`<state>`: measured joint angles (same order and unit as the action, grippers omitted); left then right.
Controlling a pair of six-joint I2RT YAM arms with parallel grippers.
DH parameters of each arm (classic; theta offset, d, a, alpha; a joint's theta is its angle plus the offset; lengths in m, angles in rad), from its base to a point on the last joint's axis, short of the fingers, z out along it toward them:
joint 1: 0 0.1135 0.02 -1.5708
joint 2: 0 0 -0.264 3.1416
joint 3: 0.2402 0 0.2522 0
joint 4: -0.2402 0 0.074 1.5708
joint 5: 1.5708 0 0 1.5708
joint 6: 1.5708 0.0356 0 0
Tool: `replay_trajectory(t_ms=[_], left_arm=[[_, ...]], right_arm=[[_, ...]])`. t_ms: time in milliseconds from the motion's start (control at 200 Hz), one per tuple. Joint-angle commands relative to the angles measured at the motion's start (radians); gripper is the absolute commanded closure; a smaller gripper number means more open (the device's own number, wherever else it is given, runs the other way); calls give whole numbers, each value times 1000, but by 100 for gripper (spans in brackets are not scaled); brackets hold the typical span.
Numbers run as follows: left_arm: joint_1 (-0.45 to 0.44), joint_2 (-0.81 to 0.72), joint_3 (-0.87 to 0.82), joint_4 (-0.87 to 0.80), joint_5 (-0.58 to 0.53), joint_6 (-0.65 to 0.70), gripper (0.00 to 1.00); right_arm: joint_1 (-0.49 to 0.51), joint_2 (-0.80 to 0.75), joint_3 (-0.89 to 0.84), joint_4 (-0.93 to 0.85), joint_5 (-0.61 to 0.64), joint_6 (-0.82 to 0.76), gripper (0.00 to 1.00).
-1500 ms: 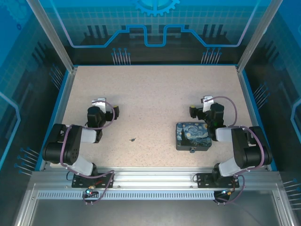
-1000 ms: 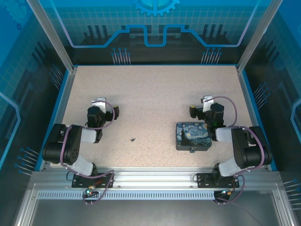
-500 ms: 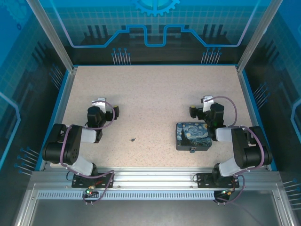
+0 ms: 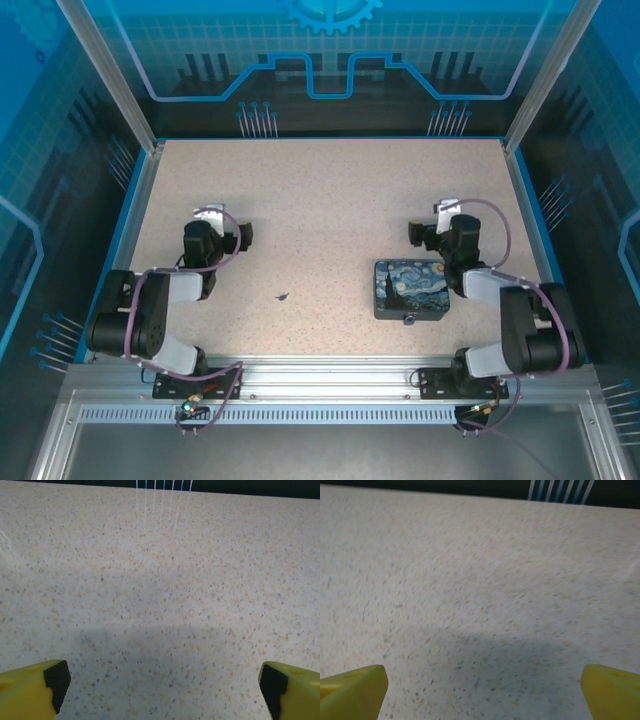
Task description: Unlock the padlock with the key
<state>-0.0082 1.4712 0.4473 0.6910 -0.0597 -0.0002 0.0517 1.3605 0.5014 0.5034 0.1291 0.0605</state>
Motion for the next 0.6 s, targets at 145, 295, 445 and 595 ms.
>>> replay_trajectory(t_ms=[145, 295, 445, 595], left_arm=[[3, -206, 164, -293, -35, -157, 1], [-32, -253, 354, -693, 48, -343, 1], [-174, -255, 470, -966, 115, -407, 1], [-366, -265, 476, -1047, 133, -521, 1]], right_arm=[[-62, -101, 346, -754, 86, 417, 0], [-52, -156, 402, -976, -32, 459, 0], [-52, -277, 394, -1223, -24, 542, 0], [-50, -374, 339, -1383, -47, 618, 0]])
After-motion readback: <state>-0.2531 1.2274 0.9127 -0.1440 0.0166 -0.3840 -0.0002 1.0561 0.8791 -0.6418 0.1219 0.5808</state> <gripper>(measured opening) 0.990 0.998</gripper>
